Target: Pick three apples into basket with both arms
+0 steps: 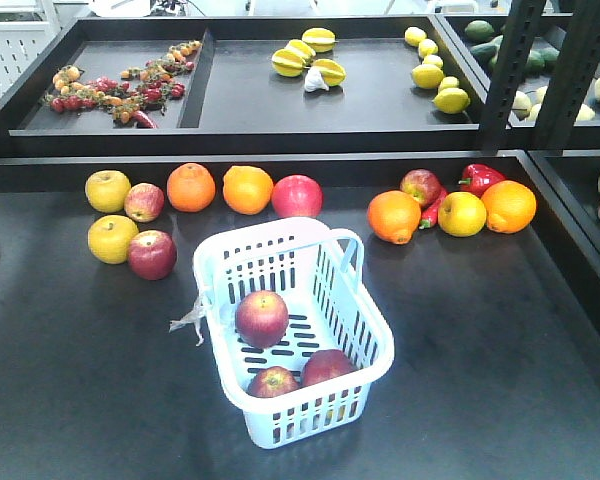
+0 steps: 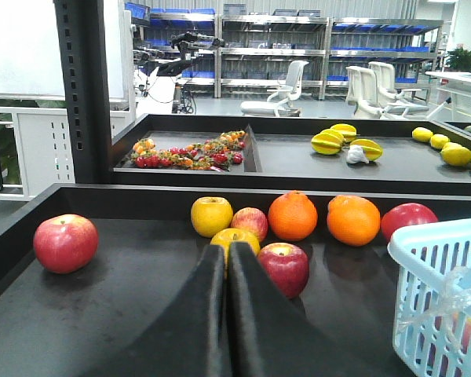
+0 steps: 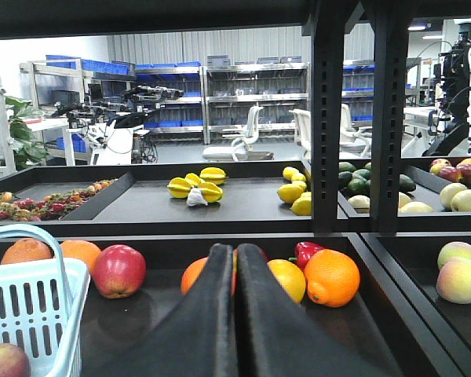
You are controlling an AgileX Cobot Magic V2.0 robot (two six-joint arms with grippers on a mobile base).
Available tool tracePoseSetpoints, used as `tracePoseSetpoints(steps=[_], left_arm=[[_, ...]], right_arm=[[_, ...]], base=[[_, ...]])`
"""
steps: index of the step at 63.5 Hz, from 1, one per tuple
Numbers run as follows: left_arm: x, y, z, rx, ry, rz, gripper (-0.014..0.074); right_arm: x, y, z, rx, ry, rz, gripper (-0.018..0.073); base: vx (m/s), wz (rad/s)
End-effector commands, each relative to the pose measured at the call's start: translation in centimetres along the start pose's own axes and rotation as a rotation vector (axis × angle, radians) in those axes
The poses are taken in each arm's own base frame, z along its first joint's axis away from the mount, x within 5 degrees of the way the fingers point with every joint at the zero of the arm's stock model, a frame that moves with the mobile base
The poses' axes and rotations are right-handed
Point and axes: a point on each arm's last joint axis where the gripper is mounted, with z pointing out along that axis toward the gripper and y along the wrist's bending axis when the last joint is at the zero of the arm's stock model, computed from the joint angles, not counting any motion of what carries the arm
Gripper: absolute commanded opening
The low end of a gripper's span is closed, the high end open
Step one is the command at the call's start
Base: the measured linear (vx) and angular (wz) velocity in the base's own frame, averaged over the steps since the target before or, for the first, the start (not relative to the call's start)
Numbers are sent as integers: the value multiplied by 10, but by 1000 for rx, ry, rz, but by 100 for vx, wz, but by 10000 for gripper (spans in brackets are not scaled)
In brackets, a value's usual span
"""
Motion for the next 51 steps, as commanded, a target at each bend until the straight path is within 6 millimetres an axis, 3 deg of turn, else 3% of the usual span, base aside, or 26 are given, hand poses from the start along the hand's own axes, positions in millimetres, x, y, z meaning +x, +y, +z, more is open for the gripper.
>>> tracePoseSetpoints(steps=[1,51], left_arm=[[0,1,0,-4,-66,-13,-7],[0,1,0,-4,-66,-13,-7]], right_arm=[[-3,1,-1,-5,-75,-12,-1],[-3,1,-1,-5,-76,-13,-1]], base=[[0,0],[0,0]])
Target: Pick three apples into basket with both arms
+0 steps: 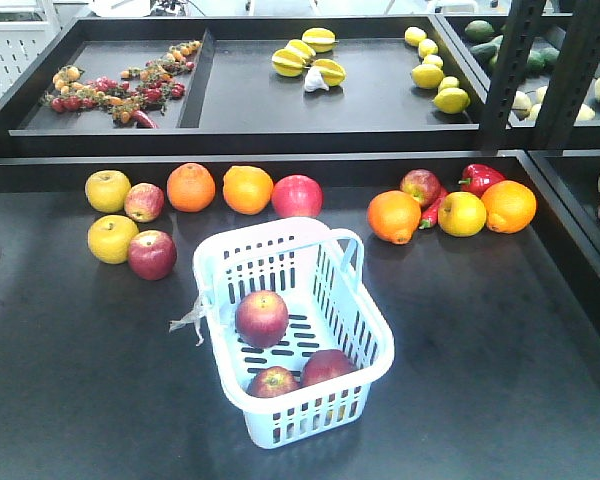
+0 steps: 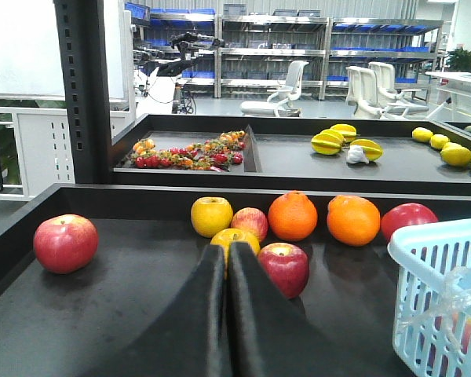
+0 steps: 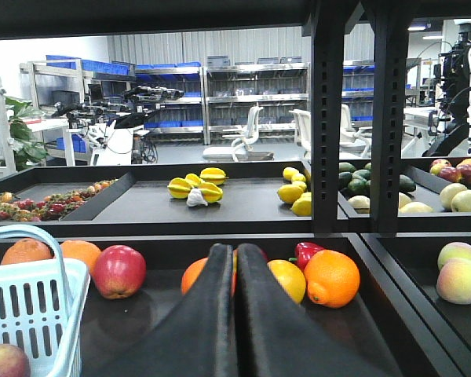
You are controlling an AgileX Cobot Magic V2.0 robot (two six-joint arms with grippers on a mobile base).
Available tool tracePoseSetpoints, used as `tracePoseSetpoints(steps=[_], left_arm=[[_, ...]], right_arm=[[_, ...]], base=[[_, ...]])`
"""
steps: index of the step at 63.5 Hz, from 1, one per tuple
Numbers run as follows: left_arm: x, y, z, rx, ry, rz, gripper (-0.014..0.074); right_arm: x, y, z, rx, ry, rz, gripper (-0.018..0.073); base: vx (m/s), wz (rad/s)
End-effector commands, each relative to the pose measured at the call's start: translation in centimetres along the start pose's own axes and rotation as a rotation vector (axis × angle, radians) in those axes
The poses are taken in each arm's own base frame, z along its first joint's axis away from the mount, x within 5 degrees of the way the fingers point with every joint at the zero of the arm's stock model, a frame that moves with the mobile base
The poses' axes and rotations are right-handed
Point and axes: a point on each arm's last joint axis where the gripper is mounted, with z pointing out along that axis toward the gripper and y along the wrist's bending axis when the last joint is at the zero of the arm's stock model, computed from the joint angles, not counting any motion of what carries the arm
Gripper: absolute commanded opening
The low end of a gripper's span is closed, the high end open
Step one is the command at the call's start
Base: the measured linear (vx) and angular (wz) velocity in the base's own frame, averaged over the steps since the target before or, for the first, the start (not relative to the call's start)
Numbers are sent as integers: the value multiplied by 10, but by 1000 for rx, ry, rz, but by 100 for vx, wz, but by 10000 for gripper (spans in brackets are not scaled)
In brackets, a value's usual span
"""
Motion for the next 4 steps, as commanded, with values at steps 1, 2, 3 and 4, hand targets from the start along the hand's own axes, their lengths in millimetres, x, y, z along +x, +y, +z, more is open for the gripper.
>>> tracePoseSetpoints(steps=[1,2,3,4], left_arm=[[0,1,0,-4,-66,-13,-7],[0,1,0,-4,-66,-13,-7],[0,1,0,-4,-66,-13,-7],[0,1,0,-4,-66,-13,-7]], right_arm=[[-3,1,-1,-4,-73,-13,-1],[-3,1,-1,-4,-73,-13,-1],[-3,1,-1,-4,-73,-13,-1],[-3,1,-1,-4,-73,-13,-1]], base=[[0,0],[0,0],[0,0],[0,0]])
